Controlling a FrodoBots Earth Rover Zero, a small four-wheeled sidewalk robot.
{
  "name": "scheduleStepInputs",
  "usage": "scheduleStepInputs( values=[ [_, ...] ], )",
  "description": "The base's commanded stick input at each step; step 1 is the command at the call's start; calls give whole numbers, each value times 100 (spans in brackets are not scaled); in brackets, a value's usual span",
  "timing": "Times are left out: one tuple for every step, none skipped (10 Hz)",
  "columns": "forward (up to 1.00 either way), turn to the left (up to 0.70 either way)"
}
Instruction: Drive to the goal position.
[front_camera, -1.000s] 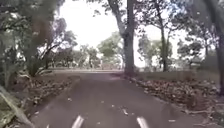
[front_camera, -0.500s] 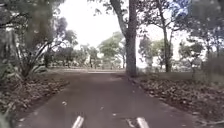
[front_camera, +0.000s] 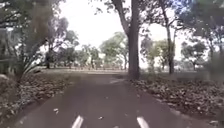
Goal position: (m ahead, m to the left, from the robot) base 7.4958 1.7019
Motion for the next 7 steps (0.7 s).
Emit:
scheduleStepInputs(
  values=[
    [60,0],
    [60,0],
    [60,0],
    [60,0],
    [60,0],
    [60,0],
    [60,0]
  ],
)
